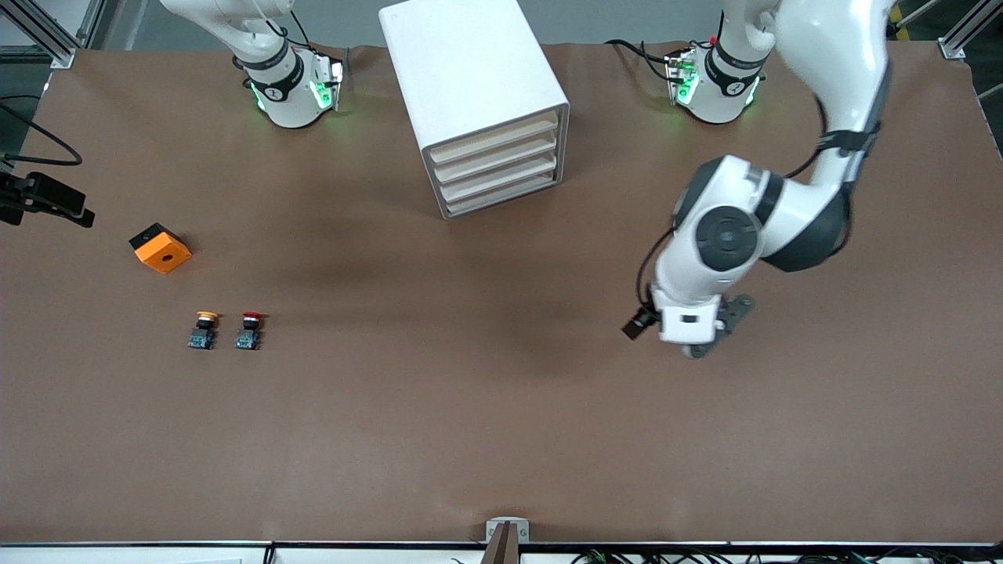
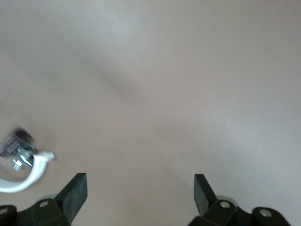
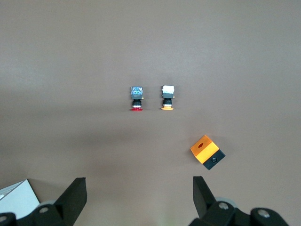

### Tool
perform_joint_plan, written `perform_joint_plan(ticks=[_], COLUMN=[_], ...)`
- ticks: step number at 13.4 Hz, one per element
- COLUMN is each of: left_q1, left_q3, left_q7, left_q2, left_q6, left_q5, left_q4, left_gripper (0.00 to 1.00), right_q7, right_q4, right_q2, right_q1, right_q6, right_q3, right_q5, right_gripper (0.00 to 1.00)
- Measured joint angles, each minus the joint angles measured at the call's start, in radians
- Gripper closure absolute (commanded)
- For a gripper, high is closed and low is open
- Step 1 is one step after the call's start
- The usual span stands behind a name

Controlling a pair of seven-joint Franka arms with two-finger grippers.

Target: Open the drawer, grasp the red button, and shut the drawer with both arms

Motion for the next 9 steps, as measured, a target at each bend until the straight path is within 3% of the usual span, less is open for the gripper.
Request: perform_joint_plan(ticks=[9], left_q1=[0.247], left_q3=[0.001], left_q7=[0.348], left_q2=[-0.211], left_q6=[-0.250], left_q5=[0.000], left_q4=[0.043], left_gripper=[0.00], right_q7=[-0.002], right_q4=[0.001], right_q2=[0.001], right_q1=[0.000], right_q6=[0.000], right_q3=[0.002], right_q5=[0.000], right_gripper=[0.00])
